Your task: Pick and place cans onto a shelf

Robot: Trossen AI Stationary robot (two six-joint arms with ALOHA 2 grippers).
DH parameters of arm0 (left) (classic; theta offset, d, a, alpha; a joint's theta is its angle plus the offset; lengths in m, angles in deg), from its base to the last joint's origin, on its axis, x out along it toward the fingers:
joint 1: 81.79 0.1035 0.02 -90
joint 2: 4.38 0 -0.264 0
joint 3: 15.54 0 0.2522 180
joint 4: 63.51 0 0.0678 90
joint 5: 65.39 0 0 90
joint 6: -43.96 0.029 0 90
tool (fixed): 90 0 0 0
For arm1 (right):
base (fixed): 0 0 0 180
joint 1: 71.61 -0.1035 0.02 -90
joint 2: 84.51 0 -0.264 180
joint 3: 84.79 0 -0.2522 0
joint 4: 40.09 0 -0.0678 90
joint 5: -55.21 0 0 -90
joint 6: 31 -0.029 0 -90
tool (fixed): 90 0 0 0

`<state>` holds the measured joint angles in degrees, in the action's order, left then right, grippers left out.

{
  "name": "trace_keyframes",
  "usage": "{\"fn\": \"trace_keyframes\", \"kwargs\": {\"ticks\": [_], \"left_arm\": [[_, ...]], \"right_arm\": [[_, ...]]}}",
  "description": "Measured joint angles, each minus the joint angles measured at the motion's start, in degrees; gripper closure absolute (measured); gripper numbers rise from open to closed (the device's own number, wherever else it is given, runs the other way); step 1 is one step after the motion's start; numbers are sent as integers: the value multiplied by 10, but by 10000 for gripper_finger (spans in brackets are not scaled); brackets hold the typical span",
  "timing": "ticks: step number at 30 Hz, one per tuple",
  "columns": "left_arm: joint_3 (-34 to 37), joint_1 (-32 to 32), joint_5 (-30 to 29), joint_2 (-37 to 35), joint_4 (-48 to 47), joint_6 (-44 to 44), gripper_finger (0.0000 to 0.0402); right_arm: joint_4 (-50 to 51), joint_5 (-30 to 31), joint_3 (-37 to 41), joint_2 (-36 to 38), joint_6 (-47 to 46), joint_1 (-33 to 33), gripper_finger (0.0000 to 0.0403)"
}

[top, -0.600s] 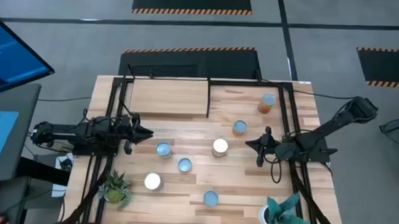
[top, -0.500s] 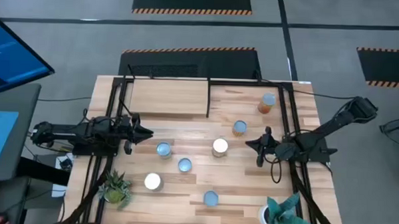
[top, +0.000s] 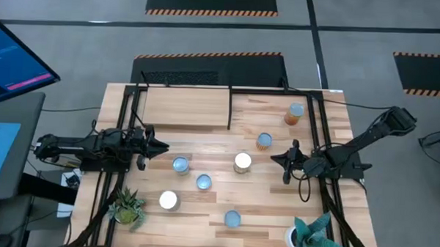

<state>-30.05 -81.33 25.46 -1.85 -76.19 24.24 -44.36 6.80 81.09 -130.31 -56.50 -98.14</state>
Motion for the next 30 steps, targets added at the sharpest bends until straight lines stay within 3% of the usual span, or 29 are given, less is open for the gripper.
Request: {"fn": "trace_keyframes", "kwargs": {"ticks": [21, 30], "left_arm": [[0, 0, 0, 0, 0, -3, 340], [0, 0, -37, 0, 2, -153, 340]], "right_arm": [[0, 0, 0, 0, 0, 0, 370], [0, 0, 0, 0, 0, 0, 370]]}}
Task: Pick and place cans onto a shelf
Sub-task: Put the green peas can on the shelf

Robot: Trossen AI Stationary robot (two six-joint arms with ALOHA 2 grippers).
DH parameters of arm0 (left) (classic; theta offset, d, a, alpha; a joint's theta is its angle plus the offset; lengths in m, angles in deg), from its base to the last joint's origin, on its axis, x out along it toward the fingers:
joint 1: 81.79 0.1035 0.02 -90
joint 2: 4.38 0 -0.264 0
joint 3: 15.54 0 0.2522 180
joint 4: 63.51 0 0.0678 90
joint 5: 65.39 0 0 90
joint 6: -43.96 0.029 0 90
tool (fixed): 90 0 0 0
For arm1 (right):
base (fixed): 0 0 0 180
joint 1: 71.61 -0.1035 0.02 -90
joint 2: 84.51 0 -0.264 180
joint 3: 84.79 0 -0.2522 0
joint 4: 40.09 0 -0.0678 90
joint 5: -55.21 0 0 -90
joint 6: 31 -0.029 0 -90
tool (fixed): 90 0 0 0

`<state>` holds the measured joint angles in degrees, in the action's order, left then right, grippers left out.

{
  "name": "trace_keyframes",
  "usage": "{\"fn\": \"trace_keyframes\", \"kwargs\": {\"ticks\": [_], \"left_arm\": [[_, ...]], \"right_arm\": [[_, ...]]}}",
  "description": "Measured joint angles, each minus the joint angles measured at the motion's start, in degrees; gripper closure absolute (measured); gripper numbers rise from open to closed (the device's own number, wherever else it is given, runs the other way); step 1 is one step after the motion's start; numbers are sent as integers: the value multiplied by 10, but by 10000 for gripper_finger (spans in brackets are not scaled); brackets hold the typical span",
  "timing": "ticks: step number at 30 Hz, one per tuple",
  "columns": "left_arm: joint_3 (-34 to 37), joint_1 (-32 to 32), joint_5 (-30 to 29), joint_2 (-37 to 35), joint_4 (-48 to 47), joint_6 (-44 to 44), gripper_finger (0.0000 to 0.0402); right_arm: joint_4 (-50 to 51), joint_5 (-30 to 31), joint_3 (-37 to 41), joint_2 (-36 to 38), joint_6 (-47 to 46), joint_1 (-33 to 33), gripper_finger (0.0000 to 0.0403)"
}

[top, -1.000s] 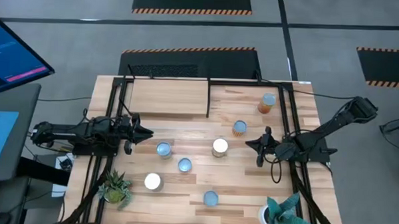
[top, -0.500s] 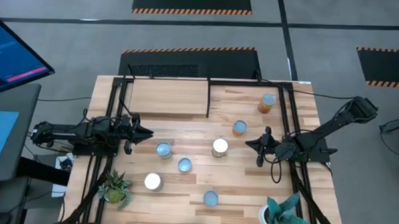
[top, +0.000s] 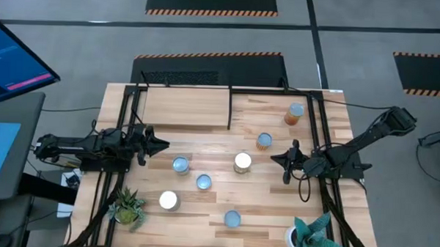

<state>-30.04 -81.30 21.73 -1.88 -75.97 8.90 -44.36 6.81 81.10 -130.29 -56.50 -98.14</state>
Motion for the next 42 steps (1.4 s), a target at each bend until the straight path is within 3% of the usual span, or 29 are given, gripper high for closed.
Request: {"fn": "trace_keyframes", "kwargs": {"ticks": [6, 13, 19, 25, 32, 38, 42], "left_arm": [[0, 0, -18, 4, 3, -93, 340], [0, 0, -72, 13, 12, -85, 340], [0, 0, -94, 17, 32, -126, 340], [0, -1, -174, 16, 77, -151, 340], [0, -1, -152, 16, 62, -140, 340], [0, -1, -17, 16, 8, -157, 340], [0, -1, 10, 24, -2, -182, 340]], "right_arm": [[0, 0, 0, 0, 0, 0, 370], [-29, 18, 0, 0, -53, 14, 370], [-54, -6, -13, 0, -263, 21, 370], [-50, -10, -17, 1, -415, 23, 370], [-49, -11, -17, 0, -451, 36, 370], [-49, -15, -18, 0, -485, 46, 370], [-62, -17, -18, 0, -501, 45, 370]]}}
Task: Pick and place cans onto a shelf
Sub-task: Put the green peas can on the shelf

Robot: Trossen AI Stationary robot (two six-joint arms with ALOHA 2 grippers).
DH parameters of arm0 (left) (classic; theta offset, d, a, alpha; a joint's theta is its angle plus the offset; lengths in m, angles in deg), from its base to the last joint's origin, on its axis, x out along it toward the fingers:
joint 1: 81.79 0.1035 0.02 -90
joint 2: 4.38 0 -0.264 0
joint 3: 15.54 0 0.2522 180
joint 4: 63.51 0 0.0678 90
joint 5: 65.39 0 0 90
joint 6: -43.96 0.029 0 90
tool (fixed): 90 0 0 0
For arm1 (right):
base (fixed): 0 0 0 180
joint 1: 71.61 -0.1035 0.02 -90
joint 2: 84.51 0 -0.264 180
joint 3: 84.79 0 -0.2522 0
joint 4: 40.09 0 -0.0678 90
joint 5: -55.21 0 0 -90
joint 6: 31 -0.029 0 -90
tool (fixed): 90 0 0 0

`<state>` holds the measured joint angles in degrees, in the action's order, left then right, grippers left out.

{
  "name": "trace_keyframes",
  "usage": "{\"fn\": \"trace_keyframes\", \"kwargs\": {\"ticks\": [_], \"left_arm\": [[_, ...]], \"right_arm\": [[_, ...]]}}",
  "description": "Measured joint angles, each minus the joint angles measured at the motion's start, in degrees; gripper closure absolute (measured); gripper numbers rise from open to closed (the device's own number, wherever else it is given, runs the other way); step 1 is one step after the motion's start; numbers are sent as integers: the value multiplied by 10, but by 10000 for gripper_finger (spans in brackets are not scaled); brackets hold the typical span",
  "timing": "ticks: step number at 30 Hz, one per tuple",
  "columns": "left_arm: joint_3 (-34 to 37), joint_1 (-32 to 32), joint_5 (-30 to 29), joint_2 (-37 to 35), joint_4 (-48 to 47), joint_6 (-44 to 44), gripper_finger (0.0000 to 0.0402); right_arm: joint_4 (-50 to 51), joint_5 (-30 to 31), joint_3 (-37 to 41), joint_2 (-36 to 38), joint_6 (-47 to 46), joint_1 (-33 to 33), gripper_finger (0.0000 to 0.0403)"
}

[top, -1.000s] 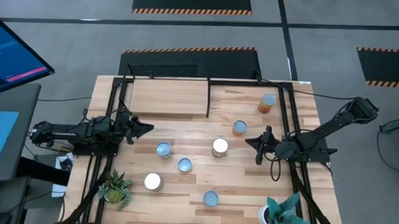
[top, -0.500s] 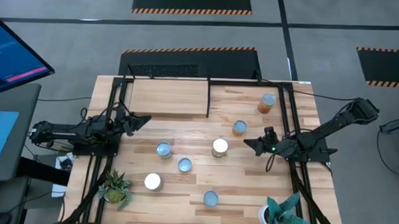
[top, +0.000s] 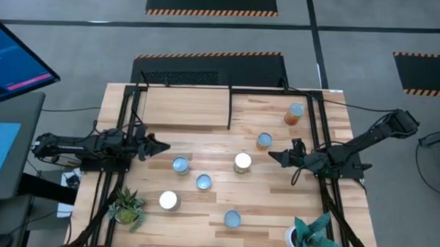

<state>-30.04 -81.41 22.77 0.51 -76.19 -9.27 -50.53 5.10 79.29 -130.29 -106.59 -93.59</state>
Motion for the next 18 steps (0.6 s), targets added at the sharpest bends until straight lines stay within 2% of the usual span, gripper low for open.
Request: {"fn": "trace_keyframes", "kwargs": {"ticks": [2, 4, 8, 11, 13, 15, 18], "left_arm": [[0, 0, -7, 2, 4, -3, 340], [0, 0, -40, 9, 44, 13, 340], [1, 0, -105, 34, 230, 116, 340], [0, 0, -121, 65, 387, 210, 340], [-10, 0, -125, 86, 449, 264, 340], [-35, 0, -128, 108, 479, 298, 340], [-91, 1, -137, 142, 467, 347, 340]], "right_arm": [[-46, -9, 0, -4, 53, -1, 370], [-156, -9, 0, -10, 157, 4, 370], [-452, -26, -12, -33, 453, 47, 370], [-595, -94, -50, -45, 648, 88, 370], [-612, -134, -86, -48, 722, 116, 370], [-583, -160, -132, -49, 747, 145, 370], [-460, -176, -212, -47, 760, 189, 370]]}}
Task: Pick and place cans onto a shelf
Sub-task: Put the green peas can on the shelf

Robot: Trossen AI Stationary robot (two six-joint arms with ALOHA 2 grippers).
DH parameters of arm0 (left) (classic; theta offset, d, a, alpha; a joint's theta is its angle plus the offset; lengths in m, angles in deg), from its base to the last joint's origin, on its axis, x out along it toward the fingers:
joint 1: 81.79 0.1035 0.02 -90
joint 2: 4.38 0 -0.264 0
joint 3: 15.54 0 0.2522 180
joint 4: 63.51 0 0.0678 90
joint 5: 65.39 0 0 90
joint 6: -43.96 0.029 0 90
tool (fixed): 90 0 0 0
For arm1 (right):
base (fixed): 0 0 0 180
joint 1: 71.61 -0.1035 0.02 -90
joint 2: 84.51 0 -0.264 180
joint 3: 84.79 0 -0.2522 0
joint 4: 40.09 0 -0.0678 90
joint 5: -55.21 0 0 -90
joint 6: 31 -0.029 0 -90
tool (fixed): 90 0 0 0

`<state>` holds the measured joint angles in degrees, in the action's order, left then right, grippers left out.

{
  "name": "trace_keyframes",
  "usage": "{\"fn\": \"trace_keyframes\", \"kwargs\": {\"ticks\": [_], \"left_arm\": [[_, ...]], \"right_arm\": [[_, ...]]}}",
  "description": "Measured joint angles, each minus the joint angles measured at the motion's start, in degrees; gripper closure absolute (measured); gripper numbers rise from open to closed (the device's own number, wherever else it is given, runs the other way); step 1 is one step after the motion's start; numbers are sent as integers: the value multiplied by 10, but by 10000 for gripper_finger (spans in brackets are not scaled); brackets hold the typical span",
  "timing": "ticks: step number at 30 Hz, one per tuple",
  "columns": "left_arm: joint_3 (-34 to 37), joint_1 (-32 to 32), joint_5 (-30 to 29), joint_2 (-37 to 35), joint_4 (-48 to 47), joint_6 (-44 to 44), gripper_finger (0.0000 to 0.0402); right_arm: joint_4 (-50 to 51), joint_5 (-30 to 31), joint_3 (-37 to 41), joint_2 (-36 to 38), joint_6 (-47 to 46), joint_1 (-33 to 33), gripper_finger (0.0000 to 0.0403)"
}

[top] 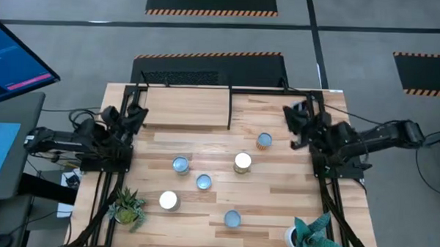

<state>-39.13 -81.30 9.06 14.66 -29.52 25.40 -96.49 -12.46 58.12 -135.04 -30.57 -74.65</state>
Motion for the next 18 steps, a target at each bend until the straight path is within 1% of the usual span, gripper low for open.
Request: {"fn": "trace_keyframes", "kwargs": {"ticks": [2, 5, 9, 11, 14, 16, 18], "left_arm": [[-43, 0, -3, 27, -36, 39, 340], [-114, 0, -26, 57, -135, 80, 340], [-221, 0, -74, 94, -349, 104, 340], [-271, 0, -96, 121, -450, 104, 340], [-330, 7, -106, 167, -567, 104, 340], [-357, 14, -103, 201, -605, 104, 340], [-373, 20, -102, 235, -623, 109, 340]], "right_arm": [[120, 2, -56, 3, 2, 26, 370], [346, 7, -148, 14, -5, 73, 370], [666, 56, -277, 10, -49, 125, 370], [796, 85, -333, 2, -73, 148, 370], [943, 123, -392, -10, -98, 182, 370], [1003, 138, -413, -15, -108, 204, 370], [1045, 139, -421, -18, -117, 225, 370]]}}
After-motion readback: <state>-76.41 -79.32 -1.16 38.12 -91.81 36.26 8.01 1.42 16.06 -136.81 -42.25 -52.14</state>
